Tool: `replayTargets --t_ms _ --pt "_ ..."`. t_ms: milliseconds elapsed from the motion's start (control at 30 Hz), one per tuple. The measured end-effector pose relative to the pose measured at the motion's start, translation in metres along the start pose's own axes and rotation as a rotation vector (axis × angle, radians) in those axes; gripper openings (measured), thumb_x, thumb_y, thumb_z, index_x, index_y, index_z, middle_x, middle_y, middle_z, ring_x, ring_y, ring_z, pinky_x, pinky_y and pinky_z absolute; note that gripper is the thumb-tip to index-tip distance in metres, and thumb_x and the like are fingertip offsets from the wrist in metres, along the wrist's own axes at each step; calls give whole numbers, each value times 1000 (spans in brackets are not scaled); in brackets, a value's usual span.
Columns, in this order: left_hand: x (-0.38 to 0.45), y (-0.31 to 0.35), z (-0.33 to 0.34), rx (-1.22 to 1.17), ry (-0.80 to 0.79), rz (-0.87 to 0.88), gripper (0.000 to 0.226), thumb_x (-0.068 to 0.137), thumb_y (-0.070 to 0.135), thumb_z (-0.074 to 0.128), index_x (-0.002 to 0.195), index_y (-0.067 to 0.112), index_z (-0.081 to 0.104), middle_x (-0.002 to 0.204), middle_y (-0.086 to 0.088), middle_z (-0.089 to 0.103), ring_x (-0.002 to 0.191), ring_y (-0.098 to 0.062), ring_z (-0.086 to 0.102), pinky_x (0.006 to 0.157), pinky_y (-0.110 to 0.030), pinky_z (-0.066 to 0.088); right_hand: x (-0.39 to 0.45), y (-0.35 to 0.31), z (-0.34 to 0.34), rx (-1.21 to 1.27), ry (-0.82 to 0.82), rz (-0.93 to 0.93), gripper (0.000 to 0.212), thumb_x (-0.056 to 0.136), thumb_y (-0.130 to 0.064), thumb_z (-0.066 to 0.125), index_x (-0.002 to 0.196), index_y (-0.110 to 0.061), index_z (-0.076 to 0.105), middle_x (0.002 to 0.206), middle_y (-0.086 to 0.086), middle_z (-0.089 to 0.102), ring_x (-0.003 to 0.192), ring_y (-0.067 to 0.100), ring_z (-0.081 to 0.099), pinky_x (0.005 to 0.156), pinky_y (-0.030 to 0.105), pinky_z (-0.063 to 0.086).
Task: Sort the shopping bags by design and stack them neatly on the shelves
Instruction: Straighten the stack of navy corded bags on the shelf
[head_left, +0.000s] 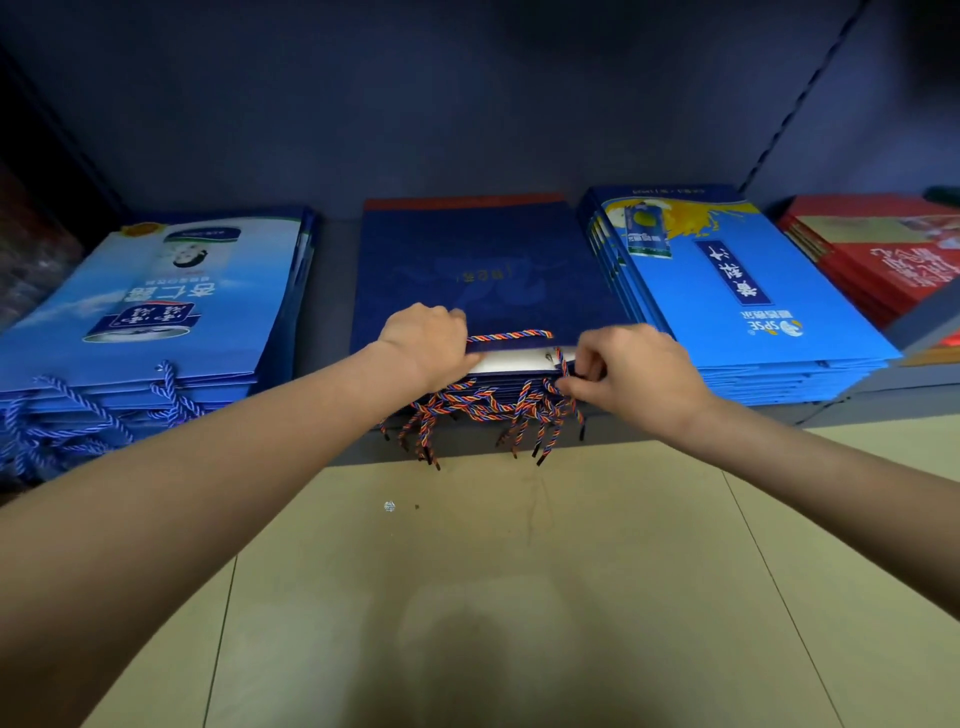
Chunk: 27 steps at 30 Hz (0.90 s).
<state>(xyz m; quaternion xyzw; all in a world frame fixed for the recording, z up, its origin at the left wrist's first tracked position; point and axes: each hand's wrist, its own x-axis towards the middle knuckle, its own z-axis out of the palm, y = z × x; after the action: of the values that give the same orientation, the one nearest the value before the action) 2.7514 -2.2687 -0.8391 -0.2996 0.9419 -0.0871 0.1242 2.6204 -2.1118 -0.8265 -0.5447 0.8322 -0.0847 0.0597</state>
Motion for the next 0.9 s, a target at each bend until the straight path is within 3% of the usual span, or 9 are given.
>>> replayTargets --t_ms 100,233,400,567,700,833,900 --pt "-8 2 3 -19 20 -16 53 98 46 35 130 3 39 117 -15 60 107 -35 58 67 -35 39 3 -9 9 118 145 -214 25 81 -26 70 100 -12 62 100 3 57 96 20 45 77 33 42" --pt "-22 0 13 -133 29 -87 39 98 32 41 127 6 37 119 -19 56 110 -36 54 87 -41 42 15 -19 29 44 65 -331 46 83 -26 68 126 -15 54 122 6 46 111 24 39 91 37 33" --pt "-21 -10 23 -425 -128 -170 50 93 22 51 136 5 32 137 -25 39 131 -38 34 107 -46 32 26 -23 37 28 15 -330 35 92 -26 57 126 -19 55 120 5 50 111 26 41 91 39 34" --pt "-19 -14 14 -619 -235 -222 70 83 19 66 141 15 28 147 -12 30 140 -28 23 114 -48 21 30 -25 35 -27 -9 -350 36 93 -29 56 127 -19 55 121 4 50 112 25 41 92 40 36" --pt "-38 -21 25 -571 -11 -161 69 79 27 68 139 19 34 146 -7 33 135 -28 29 113 -42 19 32 -21 29 -77 23 -411 30 91 -25 59 120 -15 60 116 7 55 107 30 48 85 44 44" --pt "-64 -30 57 -127 639 270 36 73 11 65 108 16 60 113 -6 59 98 -28 52 86 -40 37 38 -15 21 35 -42 -344 27 89 -29 62 112 -14 63 113 5 56 106 24 48 87 41 44" --pt "-66 -35 70 -15 671 376 35 71 11 73 104 18 64 100 -2 62 88 -23 47 77 -34 34 45 -12 15 139 -66 -325 24 86 -28 66 104 -12 66 106 7 59 101 24 52 88 39 42"
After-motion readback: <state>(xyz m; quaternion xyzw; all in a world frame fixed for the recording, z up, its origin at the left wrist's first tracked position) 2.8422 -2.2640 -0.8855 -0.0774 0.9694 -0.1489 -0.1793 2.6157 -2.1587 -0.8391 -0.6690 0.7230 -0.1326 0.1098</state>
